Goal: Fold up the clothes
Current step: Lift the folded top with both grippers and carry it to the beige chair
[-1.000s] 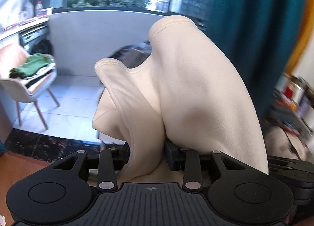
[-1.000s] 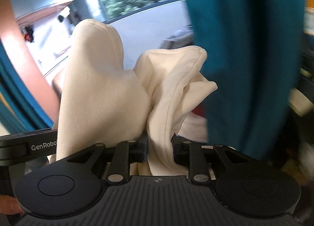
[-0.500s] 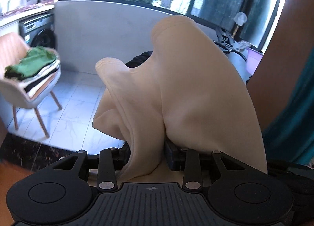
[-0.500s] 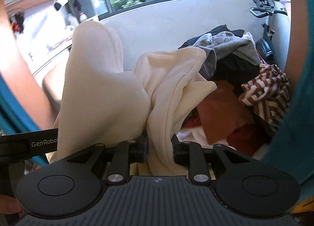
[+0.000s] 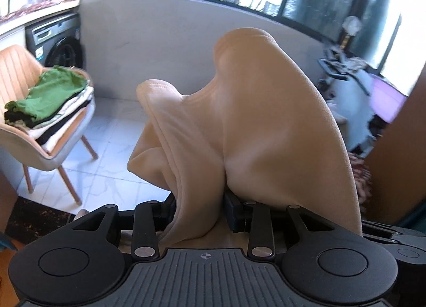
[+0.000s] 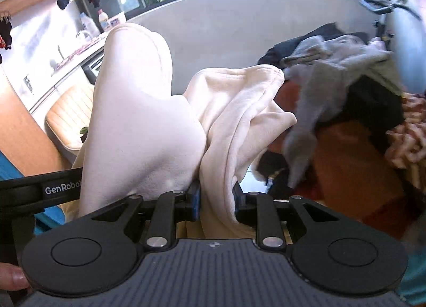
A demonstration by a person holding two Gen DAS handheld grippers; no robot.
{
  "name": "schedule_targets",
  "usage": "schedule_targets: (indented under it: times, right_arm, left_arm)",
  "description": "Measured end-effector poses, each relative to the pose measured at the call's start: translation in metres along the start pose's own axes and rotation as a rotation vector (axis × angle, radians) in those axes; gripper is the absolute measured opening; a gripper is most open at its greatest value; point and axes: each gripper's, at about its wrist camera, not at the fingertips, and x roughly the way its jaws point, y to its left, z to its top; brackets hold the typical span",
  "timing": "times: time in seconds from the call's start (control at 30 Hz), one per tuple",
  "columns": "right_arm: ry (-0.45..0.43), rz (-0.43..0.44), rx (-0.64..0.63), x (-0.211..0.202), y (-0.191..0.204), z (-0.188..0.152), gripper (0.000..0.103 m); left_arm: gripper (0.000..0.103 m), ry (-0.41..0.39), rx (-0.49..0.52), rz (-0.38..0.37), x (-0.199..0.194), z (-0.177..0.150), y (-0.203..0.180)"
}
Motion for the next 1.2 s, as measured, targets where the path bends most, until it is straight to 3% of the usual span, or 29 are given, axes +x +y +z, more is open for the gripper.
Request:
schedule_targets:
  times: [0.33,0.53,0.77,0.97,1.2]
  right_arm:
    - [0.121,0.092,-0.016,0.164,0.039,0.114,0.024]
    - [0.15,0.121,-0.179,0.246,0.095,0.189,0.024]
    - [0.151,0.175,-0.326,0.347,0.188,0.252,0.024]
    - [0.202,0.2,-0.493,0.45,0.296,0.298,0.024]
    - [0.252,0.267,-0.655,0.548,0.41,0.319,0.024]
  left_arm:
    - [0.031,0.044,-0.074,0.112,0.138,0.132,0.089]
    - [0.031,0.046,-0.189,0.163,0.202,0.204,0.158]
    - [0.031,-0.009,-0.388,0.207,0.262,0.251,0.274]
    - [0.031,-0.043,-0.553,0.237,0.309,0.28,0.397]
    - [0.031,-0.049,-0.707,0.328,0.33,0.297,0.517]
